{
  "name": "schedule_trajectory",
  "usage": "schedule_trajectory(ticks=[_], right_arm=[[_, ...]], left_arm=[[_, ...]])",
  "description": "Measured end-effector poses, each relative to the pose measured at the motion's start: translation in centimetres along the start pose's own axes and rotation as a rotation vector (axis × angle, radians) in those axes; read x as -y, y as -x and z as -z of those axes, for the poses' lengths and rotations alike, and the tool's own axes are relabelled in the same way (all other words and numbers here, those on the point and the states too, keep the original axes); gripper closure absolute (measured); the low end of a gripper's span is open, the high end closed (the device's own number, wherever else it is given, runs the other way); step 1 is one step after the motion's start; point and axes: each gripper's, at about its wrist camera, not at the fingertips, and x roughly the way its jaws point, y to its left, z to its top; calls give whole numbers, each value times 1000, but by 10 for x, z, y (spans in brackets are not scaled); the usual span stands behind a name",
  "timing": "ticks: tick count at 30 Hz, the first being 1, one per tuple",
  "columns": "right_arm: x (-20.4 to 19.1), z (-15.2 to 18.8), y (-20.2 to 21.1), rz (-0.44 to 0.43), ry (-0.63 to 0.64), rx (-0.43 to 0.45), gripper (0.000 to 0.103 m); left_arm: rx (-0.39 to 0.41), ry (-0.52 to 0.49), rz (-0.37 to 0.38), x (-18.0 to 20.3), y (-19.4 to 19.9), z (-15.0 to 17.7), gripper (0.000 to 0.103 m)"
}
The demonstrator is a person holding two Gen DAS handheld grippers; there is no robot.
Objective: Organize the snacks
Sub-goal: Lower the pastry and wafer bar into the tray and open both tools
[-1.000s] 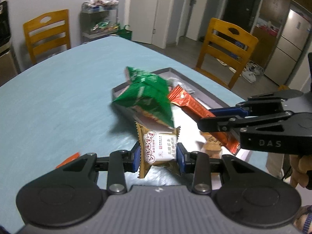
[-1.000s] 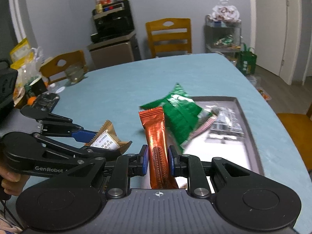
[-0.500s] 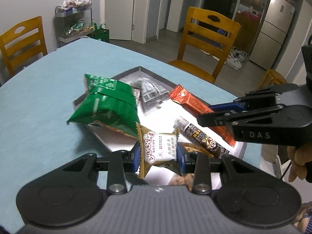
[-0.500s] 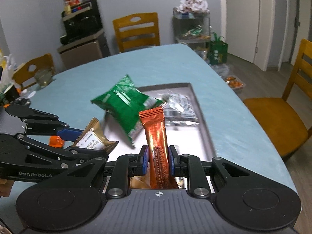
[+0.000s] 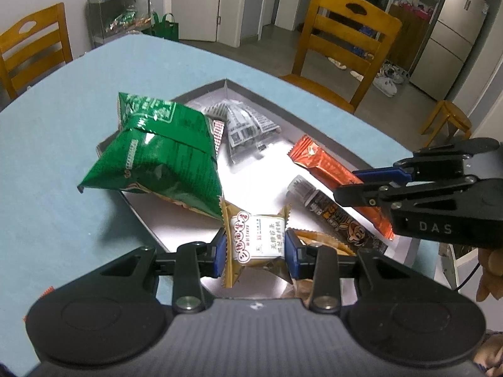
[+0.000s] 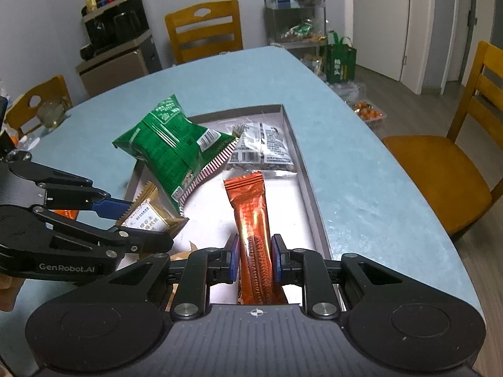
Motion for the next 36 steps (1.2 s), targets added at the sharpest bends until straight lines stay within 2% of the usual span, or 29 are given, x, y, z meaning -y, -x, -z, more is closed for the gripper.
schedule_trajectory(ticks=[21,27,28,30,33,36], right_arm=[[2,3,-16,36,1,-44,80],[2,3,-16,50,-5,-45,79],[2,2,-16,50,-6,-46,77],[2,2,-16,55,-4,-44,68],[1,1,-16,61,-2,-41,64],[-1,0,-15,60,0,-38,60]], left_arm=[[-65,-25,-11,8,-35,1,67],[-68,-25,-11,10,-38,0,60],[-68,-25,-11,10,-38,0,60],[-70,-28,-14,10,-39,0,60],[-74,-32,-20,11,-39,0,59],[-65,-32,-24,12,-37,0,52]])
